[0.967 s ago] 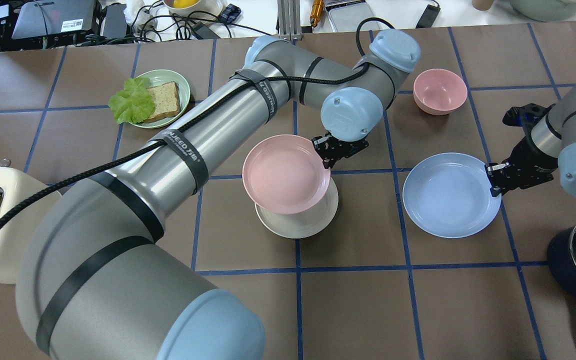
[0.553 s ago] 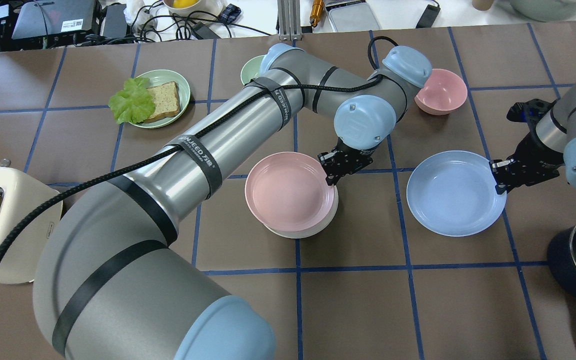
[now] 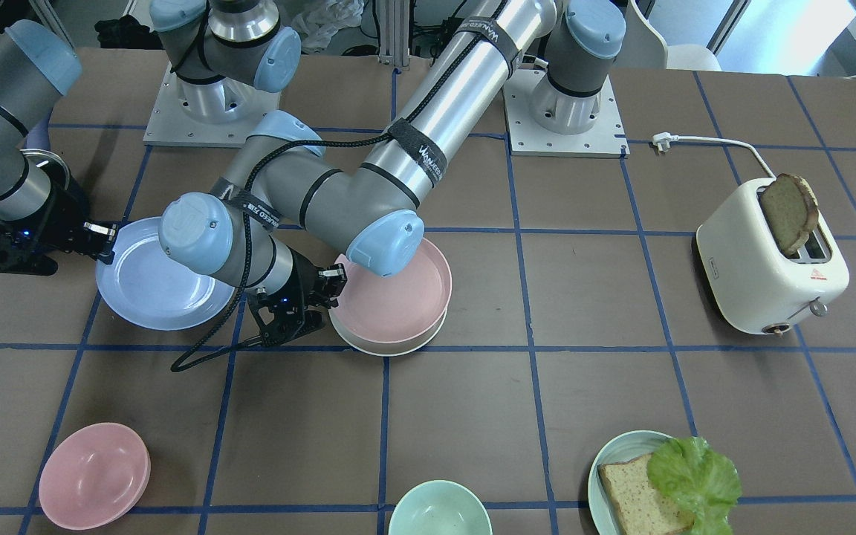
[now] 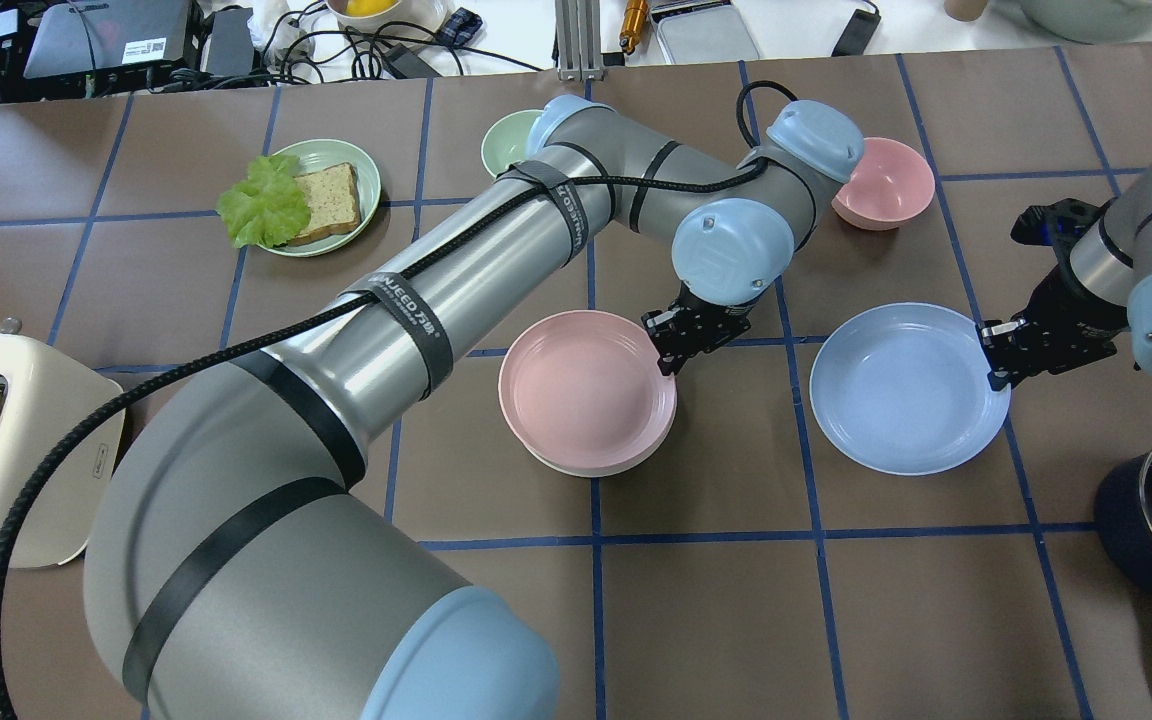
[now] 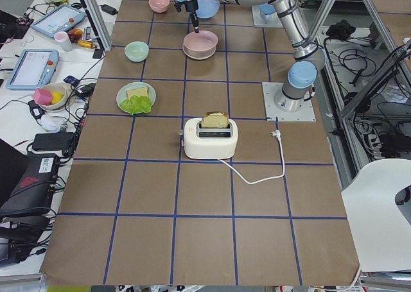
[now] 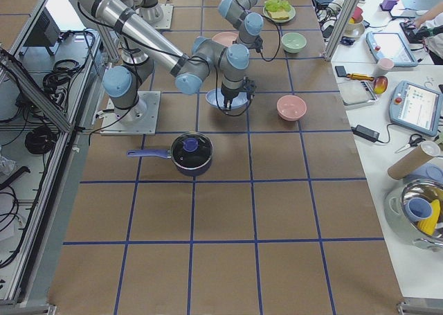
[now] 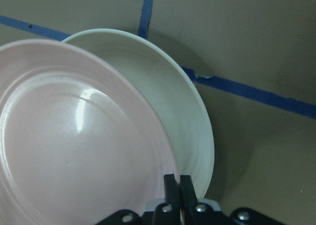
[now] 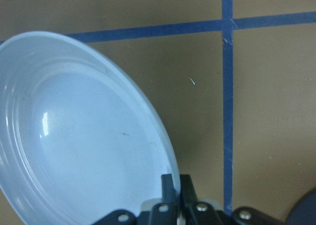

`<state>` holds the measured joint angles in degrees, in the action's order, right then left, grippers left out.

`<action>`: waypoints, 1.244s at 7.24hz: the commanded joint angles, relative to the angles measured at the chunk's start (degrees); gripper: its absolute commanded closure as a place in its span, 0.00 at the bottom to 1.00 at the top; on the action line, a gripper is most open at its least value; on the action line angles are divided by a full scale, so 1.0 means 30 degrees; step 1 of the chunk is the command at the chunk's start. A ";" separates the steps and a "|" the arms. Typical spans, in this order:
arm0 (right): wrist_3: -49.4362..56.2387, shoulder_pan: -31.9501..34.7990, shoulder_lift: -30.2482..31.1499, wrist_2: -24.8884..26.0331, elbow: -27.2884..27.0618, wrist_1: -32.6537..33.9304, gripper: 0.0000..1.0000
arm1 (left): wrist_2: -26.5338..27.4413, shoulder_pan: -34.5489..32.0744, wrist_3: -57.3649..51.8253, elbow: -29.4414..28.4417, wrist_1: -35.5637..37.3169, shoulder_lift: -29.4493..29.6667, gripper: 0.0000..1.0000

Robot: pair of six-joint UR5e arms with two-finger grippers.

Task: Stack three plates with pink and blue
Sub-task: 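Lower the pink plate onto the cream plate with the left gripper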

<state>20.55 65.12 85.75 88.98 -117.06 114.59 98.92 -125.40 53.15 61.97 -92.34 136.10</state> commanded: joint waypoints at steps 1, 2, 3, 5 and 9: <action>-0.0023 0.0002 0.0011 -0.0098 0.0085 -0.0022 1.00 | -0.0013 0.0021 -0.0051 0.0028 0.0282 0.0220 1.00; -0.0023 0.0002 0.0040 -0.0128 0.0086 -0.0080 1.00 | -0.0013 0.0021 -0.0051 -0.0001 0.0282 0.0278 1.00; -0.0023 0.0002 0.0012 -0.0099 0.0057 -0.0081 1.00 | -0.0013 0.0021 -0.0051 -0.0001 0.0282 0.0279 1.00; -0.0023 0.0002 0.0040 -0.0128 0.0028 -0.0110 1.00 | -0.0042 0.0079 -0.0051 -0.0030 0.0341 0.0279 1.00; -0.0023 0.0089 0.0070 -0.0128 0.0086 -0.0227 1.00 | -0.0043 0.0138 -0.0110 0.0028 0.0634 0.0279 1.00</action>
<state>20.46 65.31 85.94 88.65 -116.91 113.93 98.79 -125.02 52.86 61.97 -90.54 136.92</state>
